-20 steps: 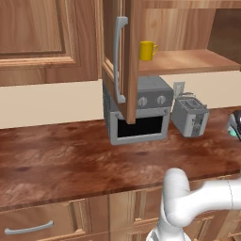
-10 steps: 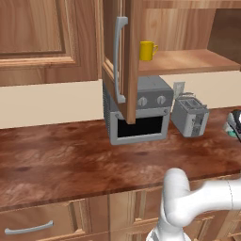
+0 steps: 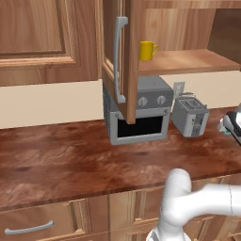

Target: Pick the mug on the counter and place it in the cabinet with the handle facing the right, like the mugs already inside.

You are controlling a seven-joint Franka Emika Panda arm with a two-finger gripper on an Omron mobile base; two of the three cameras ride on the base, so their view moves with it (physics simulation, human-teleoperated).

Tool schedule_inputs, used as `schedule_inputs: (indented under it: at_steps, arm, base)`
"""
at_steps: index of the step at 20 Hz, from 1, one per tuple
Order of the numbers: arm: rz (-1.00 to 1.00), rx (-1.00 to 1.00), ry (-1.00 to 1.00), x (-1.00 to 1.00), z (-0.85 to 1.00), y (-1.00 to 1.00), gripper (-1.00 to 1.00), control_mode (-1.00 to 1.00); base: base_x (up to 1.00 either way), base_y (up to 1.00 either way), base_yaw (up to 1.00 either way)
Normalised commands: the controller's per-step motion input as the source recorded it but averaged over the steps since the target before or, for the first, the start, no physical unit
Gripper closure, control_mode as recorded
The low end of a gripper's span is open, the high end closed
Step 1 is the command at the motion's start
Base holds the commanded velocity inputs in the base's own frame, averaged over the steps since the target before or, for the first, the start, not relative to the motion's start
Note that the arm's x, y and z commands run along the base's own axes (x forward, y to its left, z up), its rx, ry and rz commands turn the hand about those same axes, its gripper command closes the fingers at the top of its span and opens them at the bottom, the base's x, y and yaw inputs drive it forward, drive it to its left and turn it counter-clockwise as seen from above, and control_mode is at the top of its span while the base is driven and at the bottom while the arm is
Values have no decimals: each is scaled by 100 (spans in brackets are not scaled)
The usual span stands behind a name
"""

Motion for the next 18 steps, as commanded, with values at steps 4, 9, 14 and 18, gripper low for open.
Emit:
schedule_inputs:
  at_steps: [4, 9, 14, 18]
  arm:
    - [2, -15, -20, -54, 40, 34, 100, -100]
    - [3, -14, -16, -57, 20, 34, 100, -100]
    - [5, -12, -14, -59, 19, 46, 100, -100]
    - [9, -8, -13, -35, 44, 39, 100, -100]
  base:
    - [0, 0, 0]
    - [0, 0, 0]
    - [0, 0, 0]
    - [0, 0, 0]
